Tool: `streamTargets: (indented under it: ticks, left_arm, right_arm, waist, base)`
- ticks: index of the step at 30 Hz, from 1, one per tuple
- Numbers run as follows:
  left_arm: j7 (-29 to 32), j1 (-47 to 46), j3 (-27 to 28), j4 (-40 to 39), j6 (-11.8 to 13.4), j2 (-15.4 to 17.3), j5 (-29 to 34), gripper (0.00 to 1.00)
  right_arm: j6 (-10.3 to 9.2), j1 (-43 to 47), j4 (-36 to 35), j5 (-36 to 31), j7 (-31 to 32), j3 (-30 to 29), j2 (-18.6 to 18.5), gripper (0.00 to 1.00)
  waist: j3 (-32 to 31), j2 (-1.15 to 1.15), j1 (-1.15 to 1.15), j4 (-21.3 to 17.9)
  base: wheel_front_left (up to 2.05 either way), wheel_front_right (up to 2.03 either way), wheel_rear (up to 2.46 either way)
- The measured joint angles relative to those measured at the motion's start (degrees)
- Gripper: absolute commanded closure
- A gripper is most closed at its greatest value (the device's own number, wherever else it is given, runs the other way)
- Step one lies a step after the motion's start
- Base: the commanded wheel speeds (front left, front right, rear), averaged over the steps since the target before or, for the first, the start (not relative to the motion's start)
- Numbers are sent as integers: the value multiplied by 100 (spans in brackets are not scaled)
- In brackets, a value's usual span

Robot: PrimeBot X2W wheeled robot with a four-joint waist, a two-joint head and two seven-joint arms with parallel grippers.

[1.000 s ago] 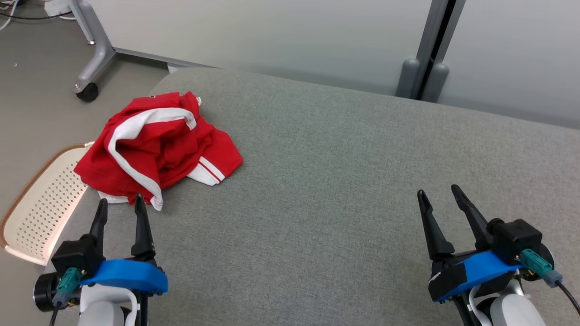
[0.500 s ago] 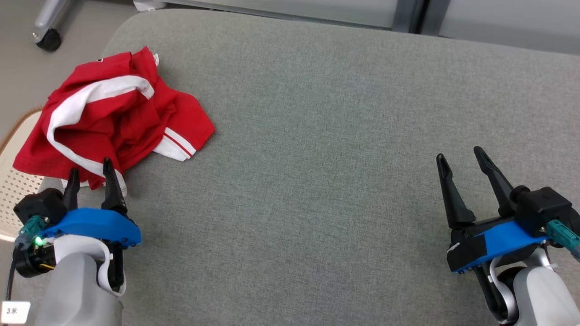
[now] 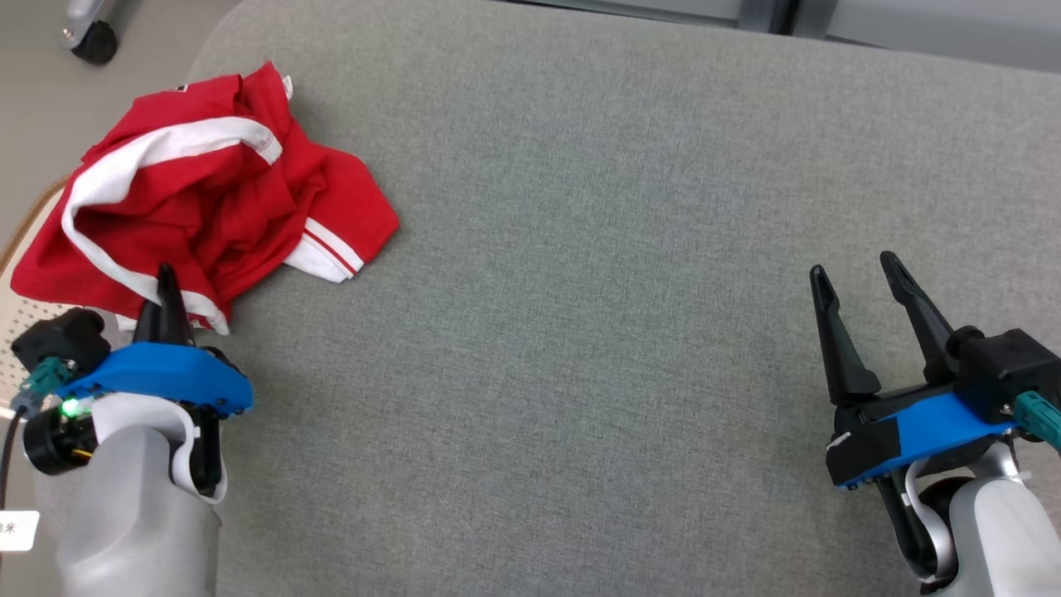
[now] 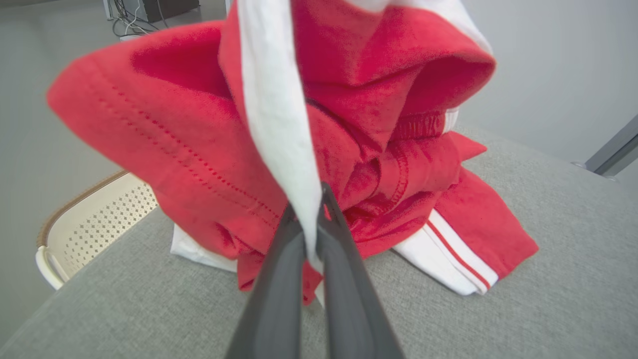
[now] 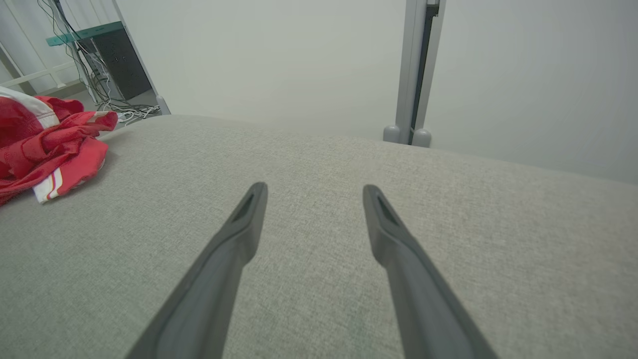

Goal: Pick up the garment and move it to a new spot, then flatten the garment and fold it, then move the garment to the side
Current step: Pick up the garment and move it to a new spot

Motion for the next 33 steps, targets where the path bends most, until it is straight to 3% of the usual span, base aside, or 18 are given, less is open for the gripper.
streamTargets:
  ticks: [10,21,27,33]
  left_arm:
    - [-21,876,222,-1775,85,24,380,100]
    - [268,1765,-163,-3310,138,-158,626,100]
    - [625,2047,-797,-4133,82,-300,753,100]
    - [924,2024,-1711,-4407,3,-437,645,100]
  right_arm:
    - [0,155,97,44,-143,48,179,0]
    - [1,499,122,103,-191,19,301,0]
    - [1,548,40,137,-192,-53,348,0]
    - [1,471,4,191,-250,-94,385,0]
  waist:
    - [-618,0,-1,-98]
    - [-1210,-2,-1,-454]
    - [-1195,-2,0,-891]
    - [-913,-1,1,-1508]
  base:
    - [0,0,0]
    - [0,0,0]
    - [0,0,0]
    - [0,0,0]
